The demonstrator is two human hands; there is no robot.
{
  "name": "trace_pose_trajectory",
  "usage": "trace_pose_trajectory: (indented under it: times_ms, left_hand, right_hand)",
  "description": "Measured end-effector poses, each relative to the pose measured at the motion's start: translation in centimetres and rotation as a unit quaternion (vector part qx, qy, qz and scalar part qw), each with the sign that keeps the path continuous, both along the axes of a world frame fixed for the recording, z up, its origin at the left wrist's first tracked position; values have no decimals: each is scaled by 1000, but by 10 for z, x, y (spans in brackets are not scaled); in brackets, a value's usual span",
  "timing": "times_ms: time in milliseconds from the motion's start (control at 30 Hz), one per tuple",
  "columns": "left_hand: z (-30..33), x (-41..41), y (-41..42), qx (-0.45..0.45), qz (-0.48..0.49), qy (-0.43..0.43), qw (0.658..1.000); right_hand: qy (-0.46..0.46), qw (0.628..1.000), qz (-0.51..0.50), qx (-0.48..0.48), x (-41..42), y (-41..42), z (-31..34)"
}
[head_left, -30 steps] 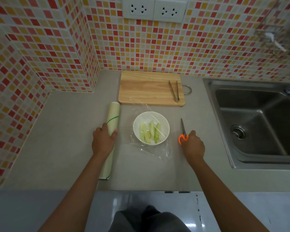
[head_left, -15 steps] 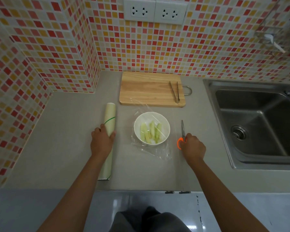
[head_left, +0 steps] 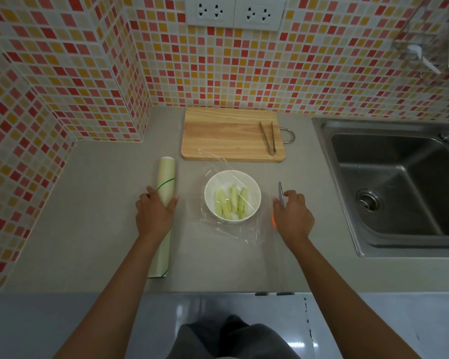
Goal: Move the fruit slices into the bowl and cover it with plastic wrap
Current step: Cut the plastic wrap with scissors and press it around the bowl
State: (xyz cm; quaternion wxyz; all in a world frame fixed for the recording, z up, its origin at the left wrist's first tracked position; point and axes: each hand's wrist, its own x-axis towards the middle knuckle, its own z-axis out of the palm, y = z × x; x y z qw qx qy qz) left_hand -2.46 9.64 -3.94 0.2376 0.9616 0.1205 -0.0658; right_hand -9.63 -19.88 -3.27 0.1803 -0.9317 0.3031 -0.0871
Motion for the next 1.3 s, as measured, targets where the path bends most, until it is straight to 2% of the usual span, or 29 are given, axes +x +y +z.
trace_pose_trajectory:
  times_ms: [100, 167, 233, 267, 333, 400, 500, 567, 767, 1000, 1167, 1300]
  left_hand:
    - [3, -1, -3, 8, 11, -26, 1000]
    - [7, -4, -7, 3, 8, -116, 993]
    - [13, -7, -20, -55, -7, -203, 978]
    - [17, -7, -29, -101, -8, -215, 971]
    - [23, -6, -51, -189, 6, -186, 964]
    - [23, -2, -70, -244, 28, -114, 963]
    - [14, 0, -85, -262, 48, 13, 964]
    - [7, 0, -88, -292, 71, 40, 953]
    - [-1, 1, -82, -370, 86, -10, 925]
    - [-12, -8, -87, -421, 114, -61, 898]
    - [-21, -11, -90, -422, 129, -89, 893]
    - [-21, -7, -91, -450, 131, -68, 881]
  right_hand:
    - [-28, 999, 6, 18, 6, 4, 2]
    - [-61, 997, 20, 53, 11, 6, 2]
    - [-104, 986, 31, 126, 17, 11, 5]
    - [-126, 978, 39, 162, 21, 15, 8]
    - [-166, 963, 63, 205, 28, 24, 14]
    - [-191, 950, 77, 236, 34, 33, 18]
    - [-190, 942, 78, 267, 42, 44, 19]
    - [-175, 942, 81, 276, 45, 48, 16]
    - [-172, 930, 87, 312, 43, 53, 8]
    - [-175, 933, 87, 302, 44, 56, 0]
    - [-201, 924, 45, 322, 33, 56, -7]
    - [-208, 922, -11, 325, 32, 55, -8]
